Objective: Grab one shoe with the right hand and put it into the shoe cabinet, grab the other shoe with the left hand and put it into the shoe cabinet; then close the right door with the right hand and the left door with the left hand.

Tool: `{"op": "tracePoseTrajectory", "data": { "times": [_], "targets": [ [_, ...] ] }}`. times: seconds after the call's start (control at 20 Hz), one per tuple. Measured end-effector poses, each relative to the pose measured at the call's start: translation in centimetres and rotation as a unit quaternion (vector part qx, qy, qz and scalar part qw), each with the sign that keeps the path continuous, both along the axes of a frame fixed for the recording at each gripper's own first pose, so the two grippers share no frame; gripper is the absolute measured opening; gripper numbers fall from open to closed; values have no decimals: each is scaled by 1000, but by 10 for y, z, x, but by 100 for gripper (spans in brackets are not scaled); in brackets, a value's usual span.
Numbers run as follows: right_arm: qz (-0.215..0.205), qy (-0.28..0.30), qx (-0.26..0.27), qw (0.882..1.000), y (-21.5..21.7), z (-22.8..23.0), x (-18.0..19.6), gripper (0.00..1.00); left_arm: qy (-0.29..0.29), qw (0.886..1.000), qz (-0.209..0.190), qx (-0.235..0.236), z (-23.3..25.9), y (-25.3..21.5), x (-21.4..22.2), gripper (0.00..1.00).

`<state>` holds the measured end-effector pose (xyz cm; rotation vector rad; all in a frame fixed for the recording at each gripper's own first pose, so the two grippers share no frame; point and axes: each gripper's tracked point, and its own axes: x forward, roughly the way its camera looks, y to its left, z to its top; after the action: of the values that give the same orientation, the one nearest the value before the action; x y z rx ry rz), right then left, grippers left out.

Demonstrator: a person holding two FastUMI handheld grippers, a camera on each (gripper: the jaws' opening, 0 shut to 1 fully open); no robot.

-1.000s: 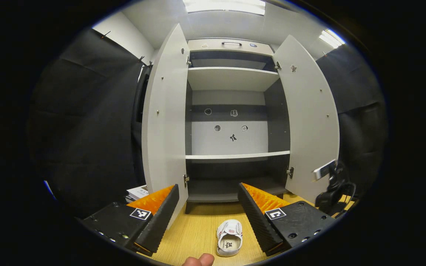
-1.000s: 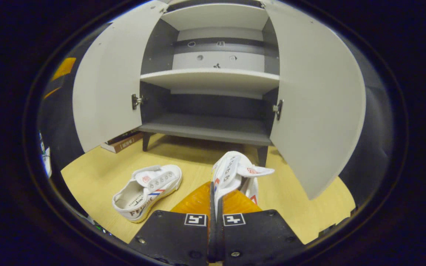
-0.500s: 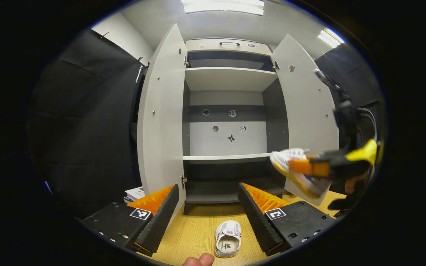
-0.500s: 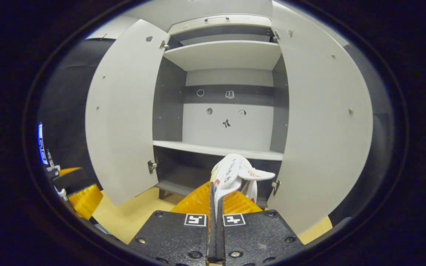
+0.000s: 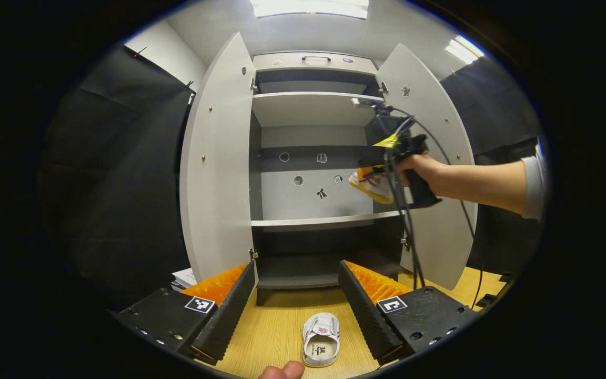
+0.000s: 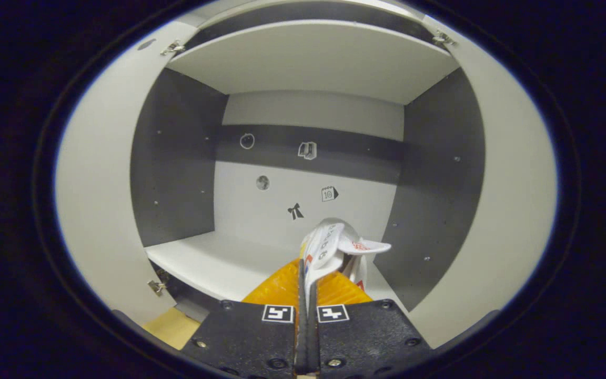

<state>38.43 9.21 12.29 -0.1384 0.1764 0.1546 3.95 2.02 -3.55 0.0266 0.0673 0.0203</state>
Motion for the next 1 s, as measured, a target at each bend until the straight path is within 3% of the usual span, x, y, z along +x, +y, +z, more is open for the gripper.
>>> {"op": "tracePoseTrajectory", "data": {
  "times": [0.35,0.9,0.95,1.0],
  "targets": [
    [-34,88,-16,995,1,-42,80,3,3,1000,14,9,-4,10,8,96],
    [-29,135,-52,989,18,-56,87,4,4,1000,17,11,-6,14,8,96],
    [-29,132,-52,989,18,-55,89,6,3,1000,18,11,-5,15,8,96],
    [-29,133,-56,989,19,-56,90,17,1,1000,18,11,-4,15,8,96]
  ]
}}
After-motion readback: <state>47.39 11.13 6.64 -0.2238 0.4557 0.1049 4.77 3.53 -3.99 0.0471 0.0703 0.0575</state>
